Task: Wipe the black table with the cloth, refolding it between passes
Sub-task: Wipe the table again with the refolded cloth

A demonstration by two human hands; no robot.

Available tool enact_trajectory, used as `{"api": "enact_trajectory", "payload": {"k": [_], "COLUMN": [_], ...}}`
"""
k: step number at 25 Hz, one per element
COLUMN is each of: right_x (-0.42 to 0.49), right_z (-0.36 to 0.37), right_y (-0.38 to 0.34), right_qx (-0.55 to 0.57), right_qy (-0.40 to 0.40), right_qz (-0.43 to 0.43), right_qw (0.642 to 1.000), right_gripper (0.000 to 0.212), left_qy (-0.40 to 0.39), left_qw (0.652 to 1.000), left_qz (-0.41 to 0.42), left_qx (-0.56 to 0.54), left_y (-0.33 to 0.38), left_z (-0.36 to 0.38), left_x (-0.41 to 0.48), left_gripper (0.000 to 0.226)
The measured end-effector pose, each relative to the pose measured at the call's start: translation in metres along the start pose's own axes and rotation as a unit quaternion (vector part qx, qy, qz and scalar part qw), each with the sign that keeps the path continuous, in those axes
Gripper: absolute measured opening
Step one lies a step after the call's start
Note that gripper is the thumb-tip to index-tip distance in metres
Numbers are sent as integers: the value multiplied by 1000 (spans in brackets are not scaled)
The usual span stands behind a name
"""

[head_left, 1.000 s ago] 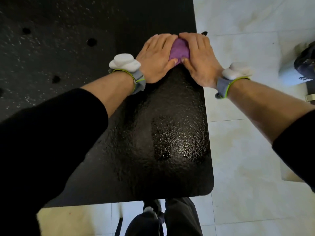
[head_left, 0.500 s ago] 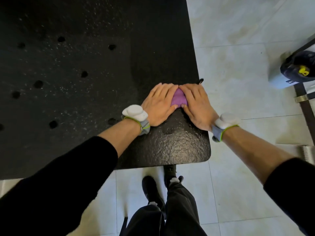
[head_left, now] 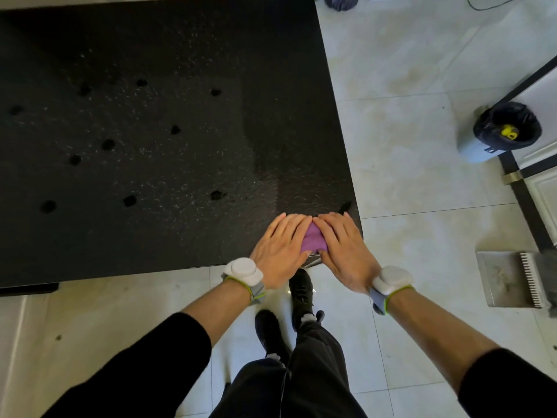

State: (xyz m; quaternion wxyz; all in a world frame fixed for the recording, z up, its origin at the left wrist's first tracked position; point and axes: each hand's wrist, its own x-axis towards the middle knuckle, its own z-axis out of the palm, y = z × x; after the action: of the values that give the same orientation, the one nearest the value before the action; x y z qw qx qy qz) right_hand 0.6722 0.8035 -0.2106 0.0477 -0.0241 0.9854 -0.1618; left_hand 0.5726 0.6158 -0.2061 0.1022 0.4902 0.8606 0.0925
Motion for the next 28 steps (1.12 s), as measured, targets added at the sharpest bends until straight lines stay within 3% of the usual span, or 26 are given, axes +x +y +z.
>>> {"api": "enact_trajectory", "payload": {"k": [7,21,28], "right_x": [-18,122,135], "right_z": [1,-29,-31], "right_y": [-1,94,98], "right_qx": [-43,-10,-8], "right_qy": [-21,44,49], "right_qz": [-8,-8,-2], "right_qw": [999,999,999], "right_gripper": [64,59,59], "left_qy": [2,69,78], "left_qw": [1000,997,995], "left_qz": [-2,11,-21], "left_qx": [-2,44,52], "left_y": [12,-66,-63], "left_z": [6,-9,-9], "left_x": [-13,144,151], "left_gripper": [68,66,65]}}
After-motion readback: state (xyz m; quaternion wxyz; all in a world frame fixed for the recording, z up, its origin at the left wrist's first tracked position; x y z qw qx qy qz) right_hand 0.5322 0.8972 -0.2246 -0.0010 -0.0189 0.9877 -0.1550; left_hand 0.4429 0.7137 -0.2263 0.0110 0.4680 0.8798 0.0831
